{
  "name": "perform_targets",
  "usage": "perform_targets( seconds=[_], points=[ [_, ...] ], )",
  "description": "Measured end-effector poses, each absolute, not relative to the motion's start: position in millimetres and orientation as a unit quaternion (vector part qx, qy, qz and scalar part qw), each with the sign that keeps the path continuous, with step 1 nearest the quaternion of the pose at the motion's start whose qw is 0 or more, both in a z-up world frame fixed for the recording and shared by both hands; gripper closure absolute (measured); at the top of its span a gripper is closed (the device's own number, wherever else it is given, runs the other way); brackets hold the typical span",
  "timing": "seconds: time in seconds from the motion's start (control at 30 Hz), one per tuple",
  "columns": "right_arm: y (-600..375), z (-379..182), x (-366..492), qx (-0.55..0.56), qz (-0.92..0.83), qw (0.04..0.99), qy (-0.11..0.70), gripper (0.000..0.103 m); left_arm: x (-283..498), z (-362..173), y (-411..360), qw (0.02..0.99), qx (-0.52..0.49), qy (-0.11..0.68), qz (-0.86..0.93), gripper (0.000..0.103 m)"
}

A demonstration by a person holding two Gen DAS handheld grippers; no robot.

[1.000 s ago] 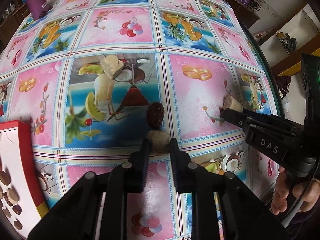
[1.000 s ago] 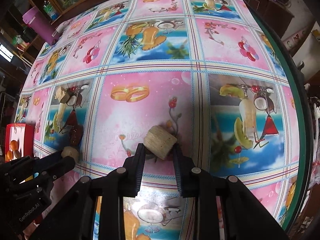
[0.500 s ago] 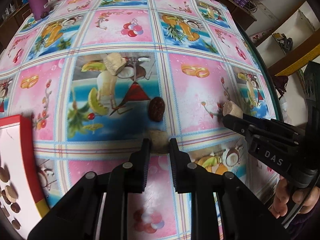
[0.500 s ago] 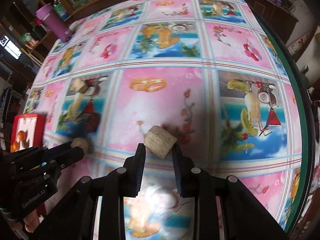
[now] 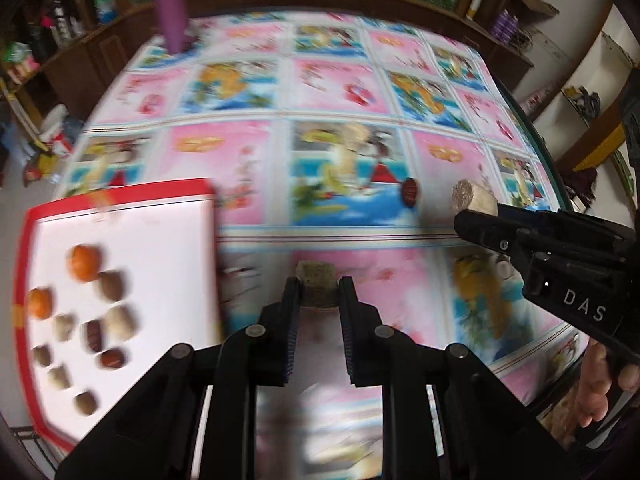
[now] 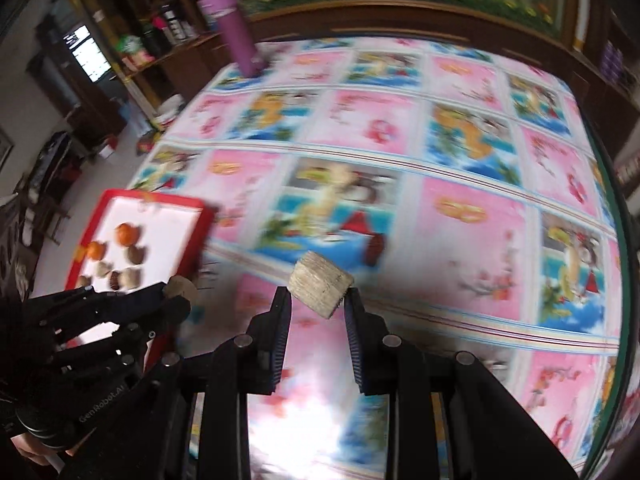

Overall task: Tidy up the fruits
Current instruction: 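Carry both beige cubes over the white tray, then lower both beige cubes into the tray and open both tools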

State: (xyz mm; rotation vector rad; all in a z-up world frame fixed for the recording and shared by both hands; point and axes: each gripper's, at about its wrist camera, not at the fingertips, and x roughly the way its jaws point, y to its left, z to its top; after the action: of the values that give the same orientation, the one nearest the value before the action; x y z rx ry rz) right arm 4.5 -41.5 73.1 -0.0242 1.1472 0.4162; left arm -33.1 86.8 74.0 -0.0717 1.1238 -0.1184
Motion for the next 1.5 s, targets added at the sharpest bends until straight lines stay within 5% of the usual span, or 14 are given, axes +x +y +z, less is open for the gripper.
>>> perform_targets(
  seconds=[0.67, 1.33, 1.5],
  points=[
    [144.6, 53.1, -61.5, -0.093, 0.301, 0.79, 0.526, 0.077, -131.2, 87.3, 239.0, 0.887, -0.043, 0.443, 0.123, 0.082],
    [178.9, 15.0, -74.0, -0.119, 0.294, 0.776, 0.545, 0.077, -134.6, 42.2, 287.5, 0.867, -0.077, 0.467, 0.158, 0.082],
    [180.8, 6.7, -69.8, -0.132, 0.281, 0.779, 0.544, 0.086, -128.8, 40.9, 287.9, 0.869, -0.075, 0.46, 0.165, 0.082]
  ],
)
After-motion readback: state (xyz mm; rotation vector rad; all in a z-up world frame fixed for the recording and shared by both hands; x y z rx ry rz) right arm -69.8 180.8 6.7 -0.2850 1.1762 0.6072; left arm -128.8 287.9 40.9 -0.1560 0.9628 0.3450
